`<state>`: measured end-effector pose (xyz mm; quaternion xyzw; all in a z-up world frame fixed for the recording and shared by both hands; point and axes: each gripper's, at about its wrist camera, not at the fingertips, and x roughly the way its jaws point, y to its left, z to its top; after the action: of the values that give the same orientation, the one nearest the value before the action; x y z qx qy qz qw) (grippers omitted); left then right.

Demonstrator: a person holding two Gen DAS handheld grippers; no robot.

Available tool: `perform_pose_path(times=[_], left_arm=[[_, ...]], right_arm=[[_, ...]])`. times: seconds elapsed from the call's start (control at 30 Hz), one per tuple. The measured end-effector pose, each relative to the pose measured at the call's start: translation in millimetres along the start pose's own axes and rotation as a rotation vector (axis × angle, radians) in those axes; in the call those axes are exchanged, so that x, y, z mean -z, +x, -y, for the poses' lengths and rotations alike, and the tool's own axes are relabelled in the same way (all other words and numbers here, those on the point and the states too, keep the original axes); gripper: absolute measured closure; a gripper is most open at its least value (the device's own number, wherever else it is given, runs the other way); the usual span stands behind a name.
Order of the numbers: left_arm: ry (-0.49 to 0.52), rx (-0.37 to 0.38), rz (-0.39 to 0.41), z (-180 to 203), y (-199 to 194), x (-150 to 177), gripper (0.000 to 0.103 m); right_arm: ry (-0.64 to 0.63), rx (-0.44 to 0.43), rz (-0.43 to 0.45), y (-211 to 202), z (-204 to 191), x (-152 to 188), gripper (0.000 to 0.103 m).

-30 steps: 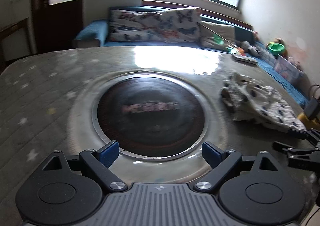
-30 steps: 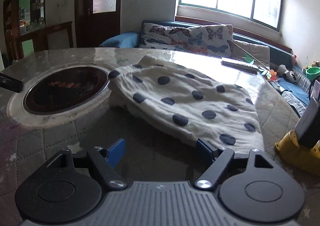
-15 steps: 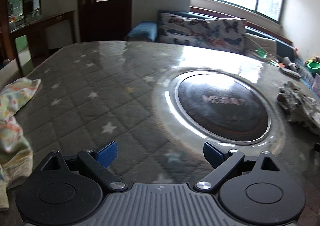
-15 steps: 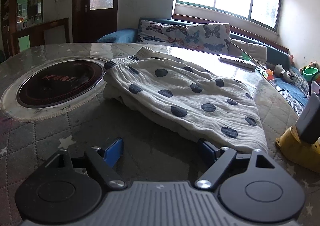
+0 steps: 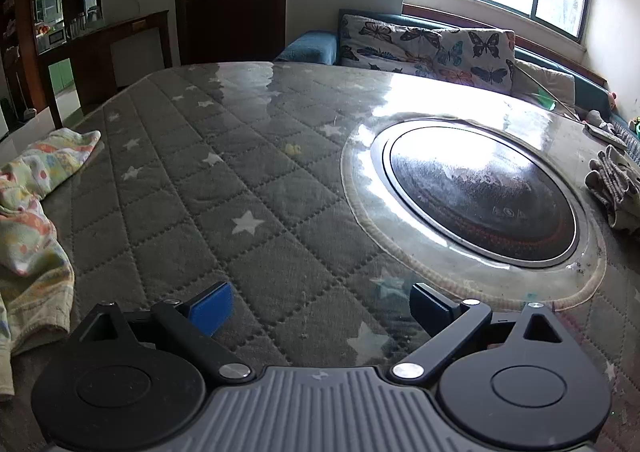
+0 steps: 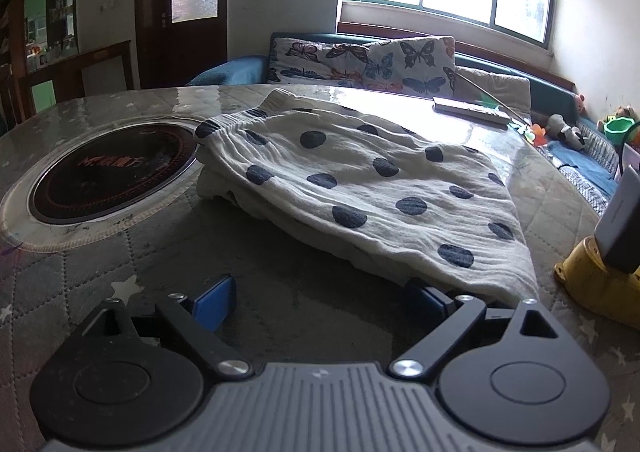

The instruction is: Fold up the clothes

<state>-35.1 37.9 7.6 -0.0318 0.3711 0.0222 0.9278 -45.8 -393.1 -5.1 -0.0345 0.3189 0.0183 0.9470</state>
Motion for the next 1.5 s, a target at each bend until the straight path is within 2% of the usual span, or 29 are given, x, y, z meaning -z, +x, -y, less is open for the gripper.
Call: perform_pose_path(times=[0.23,0.5,0.9,1.5], left_arm=[[0.009,-0.02,0.014,3,7,2,0.0],[0.019,-0.039,0.043,7,13,3,0.0],[0.016,-0.046,0.096,8,14,9,0.0],[0.014,-0.044,0.1,6,14,9,0.0]], right_arm=[[0.02,-0.015,-0.011,2,3,0,0.005],[0.024,-0.017,-0.019,4,2,1,0.0],[0.028,-0.02,-0.022,4,3,1,0.0],[0.031,-0.022,-0.023,4,3,1,0.0]])
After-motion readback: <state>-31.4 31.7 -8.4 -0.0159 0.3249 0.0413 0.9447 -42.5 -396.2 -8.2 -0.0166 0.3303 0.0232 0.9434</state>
